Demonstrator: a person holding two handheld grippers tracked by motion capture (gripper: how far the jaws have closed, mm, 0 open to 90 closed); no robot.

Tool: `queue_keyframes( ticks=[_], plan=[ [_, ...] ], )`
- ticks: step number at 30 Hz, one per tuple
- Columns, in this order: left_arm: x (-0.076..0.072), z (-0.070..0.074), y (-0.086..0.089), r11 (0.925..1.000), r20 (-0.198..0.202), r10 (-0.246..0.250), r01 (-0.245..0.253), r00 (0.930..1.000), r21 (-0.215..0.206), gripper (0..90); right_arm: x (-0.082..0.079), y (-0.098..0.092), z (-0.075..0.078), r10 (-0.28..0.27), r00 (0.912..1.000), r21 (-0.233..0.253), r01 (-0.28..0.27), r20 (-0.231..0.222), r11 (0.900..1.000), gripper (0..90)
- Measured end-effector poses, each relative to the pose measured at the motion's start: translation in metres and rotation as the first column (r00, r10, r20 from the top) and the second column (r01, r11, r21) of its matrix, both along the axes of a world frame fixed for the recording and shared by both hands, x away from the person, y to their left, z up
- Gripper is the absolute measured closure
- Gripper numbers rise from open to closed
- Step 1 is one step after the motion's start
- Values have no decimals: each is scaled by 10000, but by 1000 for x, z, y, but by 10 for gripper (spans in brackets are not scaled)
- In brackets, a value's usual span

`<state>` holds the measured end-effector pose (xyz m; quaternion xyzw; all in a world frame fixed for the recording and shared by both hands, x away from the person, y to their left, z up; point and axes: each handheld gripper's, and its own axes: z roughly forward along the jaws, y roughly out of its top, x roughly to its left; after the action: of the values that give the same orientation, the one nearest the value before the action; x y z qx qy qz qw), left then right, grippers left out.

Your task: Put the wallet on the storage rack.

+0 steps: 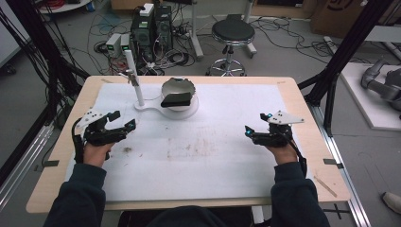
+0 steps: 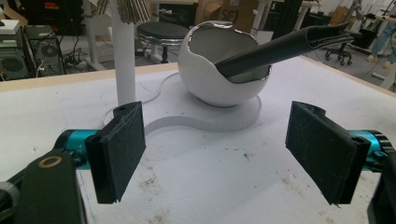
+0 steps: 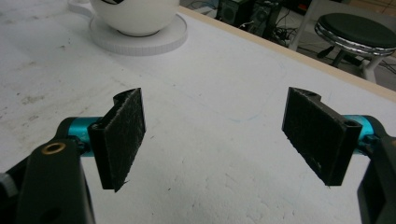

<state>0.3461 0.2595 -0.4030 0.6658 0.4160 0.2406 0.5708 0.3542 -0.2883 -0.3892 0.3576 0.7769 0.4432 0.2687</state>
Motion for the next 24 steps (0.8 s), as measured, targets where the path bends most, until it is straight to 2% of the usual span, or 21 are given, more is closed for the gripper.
queue_keyframes(
  ticks=[24],
  plan=[
    [-2, -2, 0, 10000, -116, -24, 23, 9999, -47, 199, -1, -1, -2, -101, 9999, 33, 101, -67, 9999, 216]
  ],
)
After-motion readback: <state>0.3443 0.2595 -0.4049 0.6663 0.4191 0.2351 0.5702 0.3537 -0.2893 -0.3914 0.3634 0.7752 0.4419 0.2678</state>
